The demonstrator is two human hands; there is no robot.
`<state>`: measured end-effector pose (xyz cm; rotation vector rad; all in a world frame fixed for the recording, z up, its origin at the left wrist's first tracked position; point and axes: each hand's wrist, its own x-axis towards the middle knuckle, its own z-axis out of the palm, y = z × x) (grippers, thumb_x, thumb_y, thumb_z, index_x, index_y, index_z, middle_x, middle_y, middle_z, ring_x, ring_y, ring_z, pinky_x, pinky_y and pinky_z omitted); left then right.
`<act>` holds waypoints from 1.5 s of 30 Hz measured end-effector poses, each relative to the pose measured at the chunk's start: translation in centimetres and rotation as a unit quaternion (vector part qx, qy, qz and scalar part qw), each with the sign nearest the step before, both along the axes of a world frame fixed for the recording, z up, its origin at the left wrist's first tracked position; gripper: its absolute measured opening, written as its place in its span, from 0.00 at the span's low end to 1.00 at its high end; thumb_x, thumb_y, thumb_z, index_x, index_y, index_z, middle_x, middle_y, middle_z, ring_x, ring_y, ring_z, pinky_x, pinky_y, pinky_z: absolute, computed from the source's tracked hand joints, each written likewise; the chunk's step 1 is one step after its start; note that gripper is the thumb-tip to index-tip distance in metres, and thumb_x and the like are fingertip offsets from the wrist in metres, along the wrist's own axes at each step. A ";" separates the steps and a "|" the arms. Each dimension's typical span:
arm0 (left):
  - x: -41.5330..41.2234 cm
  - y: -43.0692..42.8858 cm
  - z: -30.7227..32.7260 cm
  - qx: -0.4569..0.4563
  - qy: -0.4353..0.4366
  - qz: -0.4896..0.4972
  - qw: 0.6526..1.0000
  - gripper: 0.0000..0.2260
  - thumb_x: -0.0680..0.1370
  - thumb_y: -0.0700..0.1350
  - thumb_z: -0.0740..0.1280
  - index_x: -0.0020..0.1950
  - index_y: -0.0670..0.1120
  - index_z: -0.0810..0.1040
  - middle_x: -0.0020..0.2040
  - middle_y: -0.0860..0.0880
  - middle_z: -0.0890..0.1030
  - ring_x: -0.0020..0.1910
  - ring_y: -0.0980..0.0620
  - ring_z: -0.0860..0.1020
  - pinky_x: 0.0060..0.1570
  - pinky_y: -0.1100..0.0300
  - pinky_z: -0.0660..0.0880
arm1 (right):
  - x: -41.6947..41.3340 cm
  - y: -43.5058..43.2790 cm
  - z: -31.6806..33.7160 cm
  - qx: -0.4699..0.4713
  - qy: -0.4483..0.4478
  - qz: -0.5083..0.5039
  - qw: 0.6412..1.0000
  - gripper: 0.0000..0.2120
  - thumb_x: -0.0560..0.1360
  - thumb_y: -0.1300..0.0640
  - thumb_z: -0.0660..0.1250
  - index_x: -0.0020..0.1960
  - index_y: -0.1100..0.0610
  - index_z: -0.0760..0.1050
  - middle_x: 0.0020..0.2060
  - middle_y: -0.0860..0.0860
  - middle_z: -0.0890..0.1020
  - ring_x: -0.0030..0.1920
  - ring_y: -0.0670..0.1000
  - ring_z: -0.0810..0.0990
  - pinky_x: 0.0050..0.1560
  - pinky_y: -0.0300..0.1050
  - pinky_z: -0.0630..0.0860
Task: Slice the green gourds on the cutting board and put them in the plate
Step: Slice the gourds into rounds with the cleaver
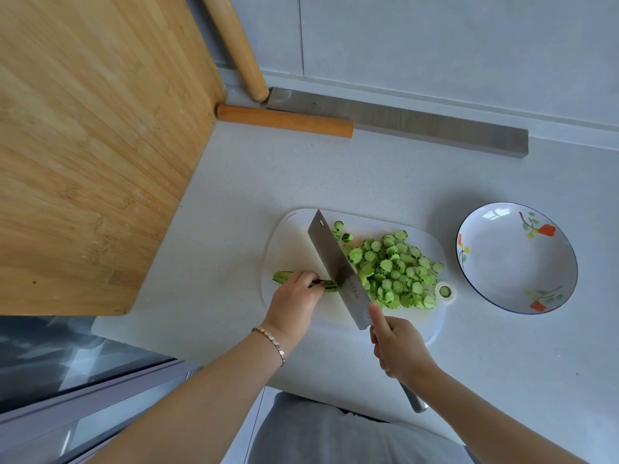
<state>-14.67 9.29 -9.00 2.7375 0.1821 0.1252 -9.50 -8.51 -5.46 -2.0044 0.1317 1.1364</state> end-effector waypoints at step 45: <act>4.6 -4.5 6.1 0.079 0.079 -0.160 0.981 0.33 0.77 0.65 0.40 0.76 0.46 0.55 0.76 0.44 0.50 0.75 0.46 0.49 0.71 0.47 0.45 | 4.8 -4.7 5.9 -0.236 -0.282 0.384 0.847 0.24 0.74 0.31 0.52 0.48 0.51 0.72 0.37 0.47 0.75 0.49 0.51 0.78 0.31 0.41 0.62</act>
